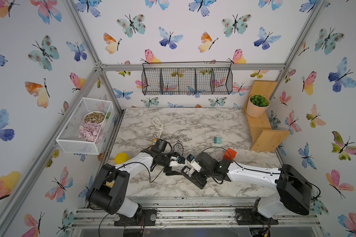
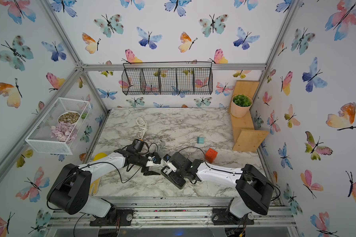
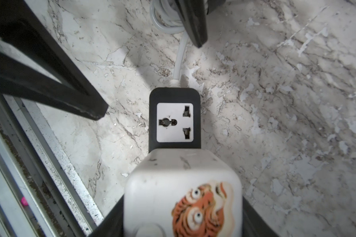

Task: Pull the plug off the socket
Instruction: Remove the plug from the socket.

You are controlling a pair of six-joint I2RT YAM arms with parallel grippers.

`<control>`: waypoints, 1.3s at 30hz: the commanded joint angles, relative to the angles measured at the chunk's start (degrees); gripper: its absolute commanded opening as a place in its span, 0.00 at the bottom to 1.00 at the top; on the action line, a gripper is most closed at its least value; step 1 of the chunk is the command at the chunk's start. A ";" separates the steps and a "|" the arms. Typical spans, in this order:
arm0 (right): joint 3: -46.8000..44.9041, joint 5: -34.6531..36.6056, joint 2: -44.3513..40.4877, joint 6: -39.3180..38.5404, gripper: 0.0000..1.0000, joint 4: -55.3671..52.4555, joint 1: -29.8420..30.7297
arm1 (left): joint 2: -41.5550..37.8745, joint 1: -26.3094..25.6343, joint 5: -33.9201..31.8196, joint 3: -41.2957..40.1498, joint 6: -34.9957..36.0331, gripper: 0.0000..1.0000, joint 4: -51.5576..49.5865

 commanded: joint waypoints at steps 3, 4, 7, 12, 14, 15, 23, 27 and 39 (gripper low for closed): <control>-0.91 -2.94 -0.25 0.13 0.48 2.28 0.61 | -3.31 -0.29 1.09 -1.48 -7.33 0.00 2.83; -1.12 -3.02 -0.32 0.32 0.48 2.62 0.59 | -3.45 -0.17 0.97 -1.45 -8.50 0.00 2.78; -1.61 -2.85 -0.51 0.45 0.47 3.37 0.61 | -2.83 -0.18 0.27 -0.98 -13.28 0.00 2.96; -1.88 -2.17 -0.39 0.91 0.43 3.60 0.61 | 0.46 -0.13 -3.03 1.56 -21.73 0.00 2.22; -2.22 -1.76 -0.67 1.13 0.40 3.92 0.61 | 2.33 -0.07 -3.53 3.83 -23.69 0.00 -0.44; -2.31 -1.63 -0.86 1.19 0.38 4.10 0.60 | 3.39 -0.20 -4.16 4.93 -24.56 0.00 -2.05; -2.66 -0.57 -1.56 2.04 0.27 4.43 0.61 | 8.53 -0.67 -7.34 8.56 -25.64 0.00 -10.44; -3.01 -0.61 -1.58 2.50 0.21 5.30 0.61 | 10.58 -1.98 -7.25 9.80 -26.19 0.00 -14.03; -3.55 -0.50 -0.78 2.79 0.10 6.23 0.61 | 15.99 -2.62 -3.46 16.47 -27.95 0.00 -20.53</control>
